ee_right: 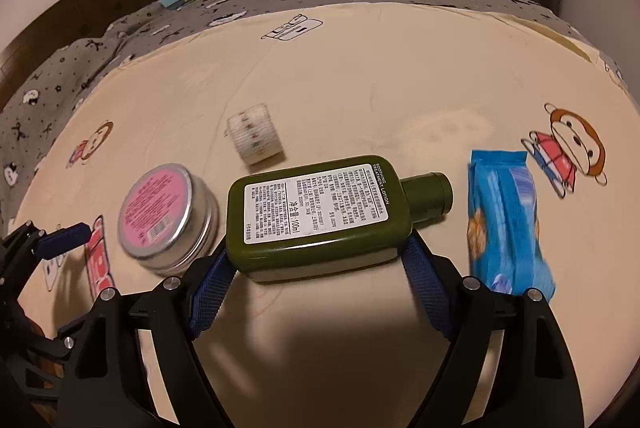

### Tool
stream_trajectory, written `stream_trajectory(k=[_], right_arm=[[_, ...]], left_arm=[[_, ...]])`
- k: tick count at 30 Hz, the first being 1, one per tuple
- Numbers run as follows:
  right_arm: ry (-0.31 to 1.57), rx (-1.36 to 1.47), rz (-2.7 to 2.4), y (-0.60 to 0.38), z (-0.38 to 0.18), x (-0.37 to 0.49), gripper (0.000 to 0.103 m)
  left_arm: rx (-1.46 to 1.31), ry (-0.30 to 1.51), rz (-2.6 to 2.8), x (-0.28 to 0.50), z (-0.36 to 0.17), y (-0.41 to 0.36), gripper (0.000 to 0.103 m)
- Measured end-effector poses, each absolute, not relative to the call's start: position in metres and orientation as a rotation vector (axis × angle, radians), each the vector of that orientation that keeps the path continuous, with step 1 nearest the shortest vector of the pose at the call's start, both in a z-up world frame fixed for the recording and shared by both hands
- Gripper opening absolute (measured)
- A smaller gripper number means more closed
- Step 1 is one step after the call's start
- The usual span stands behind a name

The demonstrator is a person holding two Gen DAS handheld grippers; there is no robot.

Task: Collect trash
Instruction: 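Grasp the pink-lidded tin with the left tool while the right tool grasps the green bottle, then lower the tin and green bottle below the bed edge and open both tools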

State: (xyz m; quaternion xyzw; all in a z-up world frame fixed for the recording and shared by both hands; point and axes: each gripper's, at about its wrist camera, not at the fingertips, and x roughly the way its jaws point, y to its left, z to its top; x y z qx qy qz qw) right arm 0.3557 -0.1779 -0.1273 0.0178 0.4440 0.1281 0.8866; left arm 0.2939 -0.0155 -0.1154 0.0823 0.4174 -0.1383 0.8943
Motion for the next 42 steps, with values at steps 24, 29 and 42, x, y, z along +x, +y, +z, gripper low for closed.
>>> stream_trajectory(k=[24,29,42], right_arm=[[0.779,-0.004,0.28,-0.189,-0.067,0.299,0.081],[0.74,-0.025,0.302,-0.19,-0.051,0.255,0.081],[0.661,-0.046,0.347,-0.206,-0.04,0.108,0.081]], left_arm=[[0.152,0.861,-0.288,0.311,-0.106,-0.041,0.067],[0.166,0.818,-0.289,0.26,-0.084,-0.035,0.067],[0.131,0.75,-0.353,0.109,-0.063,-0.03,0.067]])
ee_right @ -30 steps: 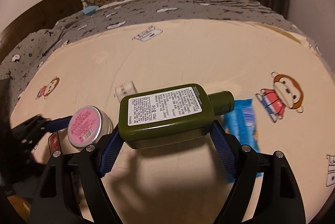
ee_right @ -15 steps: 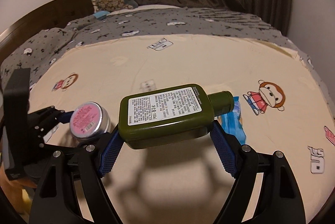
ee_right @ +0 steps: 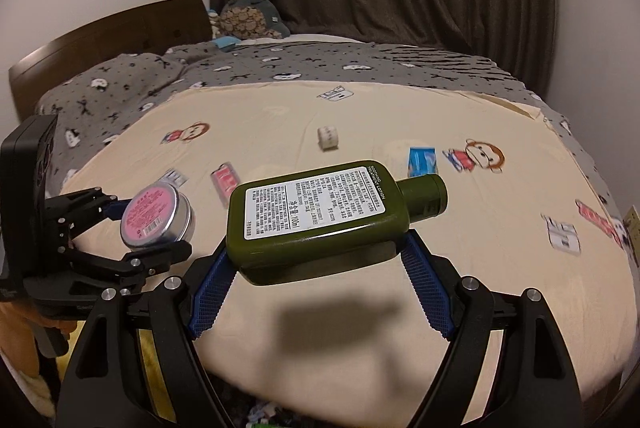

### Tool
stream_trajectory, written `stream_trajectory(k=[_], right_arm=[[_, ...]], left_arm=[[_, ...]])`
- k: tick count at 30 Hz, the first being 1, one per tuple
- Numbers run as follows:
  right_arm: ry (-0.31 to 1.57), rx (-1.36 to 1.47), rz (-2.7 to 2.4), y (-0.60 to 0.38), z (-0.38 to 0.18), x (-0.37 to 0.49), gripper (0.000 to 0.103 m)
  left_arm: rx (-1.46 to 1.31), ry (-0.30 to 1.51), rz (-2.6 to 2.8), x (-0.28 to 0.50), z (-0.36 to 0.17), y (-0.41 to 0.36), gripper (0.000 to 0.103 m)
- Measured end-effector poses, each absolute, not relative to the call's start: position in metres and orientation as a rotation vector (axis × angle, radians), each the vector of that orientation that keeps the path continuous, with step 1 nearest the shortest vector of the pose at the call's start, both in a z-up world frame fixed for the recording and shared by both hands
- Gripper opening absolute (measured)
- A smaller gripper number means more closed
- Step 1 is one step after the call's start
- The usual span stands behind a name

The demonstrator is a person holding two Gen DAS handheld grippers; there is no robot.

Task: Collect trash
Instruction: 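Lower the tin and green bottle below the bed edge and open both tools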

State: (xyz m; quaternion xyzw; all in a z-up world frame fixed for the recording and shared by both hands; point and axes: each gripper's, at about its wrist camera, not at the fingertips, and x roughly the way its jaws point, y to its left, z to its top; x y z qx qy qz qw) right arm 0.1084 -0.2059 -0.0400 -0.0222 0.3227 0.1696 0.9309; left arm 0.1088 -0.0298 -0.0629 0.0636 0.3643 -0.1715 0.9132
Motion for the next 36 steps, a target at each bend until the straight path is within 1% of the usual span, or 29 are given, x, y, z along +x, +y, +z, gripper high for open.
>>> stream_trajectory(k=[6,14,20,29,36], right_arm=[[0.7,-0.026,0.395,-0.209,-0.059,0.054,0.081],[0.833,0.02,0.426,-0.206,-0.103,0.011,0.081],[0.979,0.065,0.448,-0.2,-0.148,-0.007,0.081],[1.204,0.108,0.436,-0.188,-0.213,-0.002,0.082],[1.303,0.205,0.412,-0.193,-0.243,0.01,0.082]], left_arm=[[0.122,0.777,-0.375,0.055,-0.081,-0.026,0.067],[0.114,0.907,-0.414,0.007,-0.13,-0.023,0.067],[0.114,1.046,-0.429,-0.002,-0.177,-0.023,0.067],[0.127,1.222,-0.442,0.0,-0.232,-0.029,0.067],[0.132,1.328,-0.477,0.008,-0.263,-0.038,0.067]])
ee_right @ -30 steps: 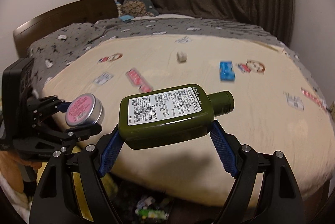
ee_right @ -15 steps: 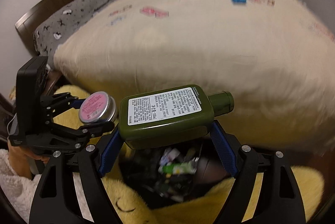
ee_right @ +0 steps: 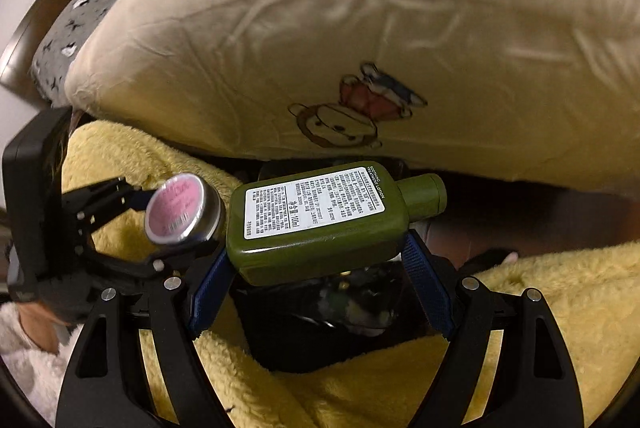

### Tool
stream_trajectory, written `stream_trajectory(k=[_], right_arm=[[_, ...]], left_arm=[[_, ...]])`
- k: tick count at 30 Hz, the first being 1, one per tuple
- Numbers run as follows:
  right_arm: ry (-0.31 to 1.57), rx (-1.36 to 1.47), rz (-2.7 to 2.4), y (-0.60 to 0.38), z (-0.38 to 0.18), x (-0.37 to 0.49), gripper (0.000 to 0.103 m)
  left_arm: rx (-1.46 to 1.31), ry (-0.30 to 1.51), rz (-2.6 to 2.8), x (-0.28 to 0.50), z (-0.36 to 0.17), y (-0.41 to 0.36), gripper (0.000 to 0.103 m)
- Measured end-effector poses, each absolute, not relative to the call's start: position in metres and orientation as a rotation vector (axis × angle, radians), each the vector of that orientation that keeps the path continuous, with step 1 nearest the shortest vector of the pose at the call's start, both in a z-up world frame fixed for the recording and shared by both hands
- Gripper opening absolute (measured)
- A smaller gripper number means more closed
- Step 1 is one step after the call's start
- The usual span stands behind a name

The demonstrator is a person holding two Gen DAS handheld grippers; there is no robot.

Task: Collect trash
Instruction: 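Lower the tin and green bottle below the bed edge and open both tools, then grasp the white tape roll with the left tool while the right tool grasps the blue packet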

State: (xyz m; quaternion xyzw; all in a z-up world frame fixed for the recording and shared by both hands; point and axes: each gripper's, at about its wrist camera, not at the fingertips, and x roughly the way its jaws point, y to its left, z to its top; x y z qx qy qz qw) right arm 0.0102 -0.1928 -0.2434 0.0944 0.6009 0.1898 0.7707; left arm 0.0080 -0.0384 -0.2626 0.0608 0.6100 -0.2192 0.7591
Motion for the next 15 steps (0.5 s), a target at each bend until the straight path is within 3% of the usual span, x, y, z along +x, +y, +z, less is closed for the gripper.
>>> stream_trajectory(k=[6,10,15], right_arm=[[1.322,0.216,0.421,-0.185,-0.246,0.018,0.083],[1.316,0.214,0.424,-0.184,-0.246,0.025,0.086],[1.266,0.19,0.406,-0.189,-0.226,0.027,0.086]], left_arm=[[0.13,1.358,-0.491,0.009,-0.27,-0.042,0.067],[0.135,1.345,-0.478,0.008,-0.268,-0.043,0.079],[0.142,1.303,-0.454,0.013,-0.252,-0.035,0.081]])
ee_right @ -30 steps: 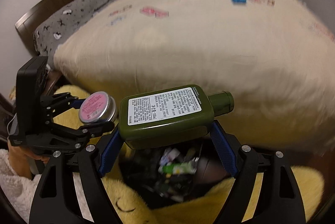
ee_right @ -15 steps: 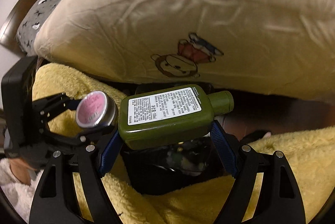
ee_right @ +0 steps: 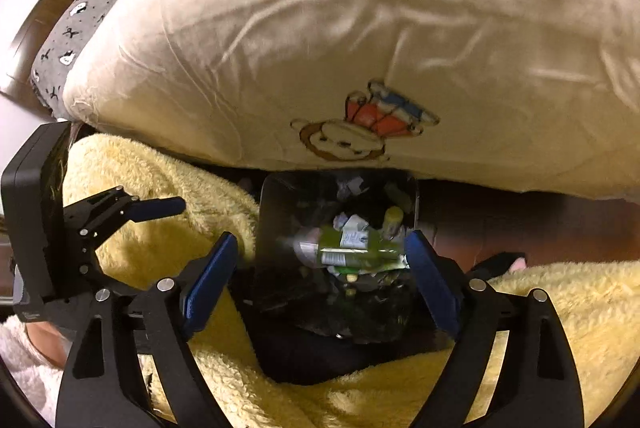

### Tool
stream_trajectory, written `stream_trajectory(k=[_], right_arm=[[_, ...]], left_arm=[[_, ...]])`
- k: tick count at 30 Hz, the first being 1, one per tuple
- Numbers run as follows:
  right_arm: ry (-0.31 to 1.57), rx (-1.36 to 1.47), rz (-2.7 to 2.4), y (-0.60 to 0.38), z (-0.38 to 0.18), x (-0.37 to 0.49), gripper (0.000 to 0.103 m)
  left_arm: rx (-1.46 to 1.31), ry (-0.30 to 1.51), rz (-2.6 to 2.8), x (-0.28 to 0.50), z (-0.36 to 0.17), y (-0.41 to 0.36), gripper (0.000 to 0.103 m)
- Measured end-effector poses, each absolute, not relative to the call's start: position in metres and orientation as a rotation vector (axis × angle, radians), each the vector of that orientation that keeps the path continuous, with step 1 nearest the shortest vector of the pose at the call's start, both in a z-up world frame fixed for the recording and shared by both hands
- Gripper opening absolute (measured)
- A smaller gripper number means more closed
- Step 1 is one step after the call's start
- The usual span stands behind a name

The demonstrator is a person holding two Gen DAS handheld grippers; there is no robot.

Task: Collect trash
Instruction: 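Grasp the white tape roll with the left tool while the right tool grasps the blue packet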

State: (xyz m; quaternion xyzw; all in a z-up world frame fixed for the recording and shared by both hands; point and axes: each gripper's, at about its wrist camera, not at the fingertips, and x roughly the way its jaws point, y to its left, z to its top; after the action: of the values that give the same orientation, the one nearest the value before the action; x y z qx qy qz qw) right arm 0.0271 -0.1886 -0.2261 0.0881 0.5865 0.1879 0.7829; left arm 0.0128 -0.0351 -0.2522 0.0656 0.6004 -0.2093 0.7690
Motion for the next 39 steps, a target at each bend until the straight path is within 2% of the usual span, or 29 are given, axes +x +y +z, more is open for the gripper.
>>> stream_trajectory(k=[13,18,20,39], right_arm=[[1.01,0.112,0.347,-0.208,-0.137,0.053,0.09],[0.913,0.098,0.309,-0.221,-0.106,0.082,0.09],[0.892,0.089,0.298,-0.224,-0.1,0.093,0.094],[0.86,0.064,0.1,-0.253,-0.105,0.294,0.094]], left_arm=[[0.145,1.025,-0.431,0.045,-0.146,-0.014,0.088],[0.148,0.949,-0.424,0.07,-0.118,-0.012,0.09],[0.141,0.926,-0.419,0.085,-0.11,-0.014,0.092],[0.153,0.871,-0.267,0.276,-0.105,-0.04,0.092]])
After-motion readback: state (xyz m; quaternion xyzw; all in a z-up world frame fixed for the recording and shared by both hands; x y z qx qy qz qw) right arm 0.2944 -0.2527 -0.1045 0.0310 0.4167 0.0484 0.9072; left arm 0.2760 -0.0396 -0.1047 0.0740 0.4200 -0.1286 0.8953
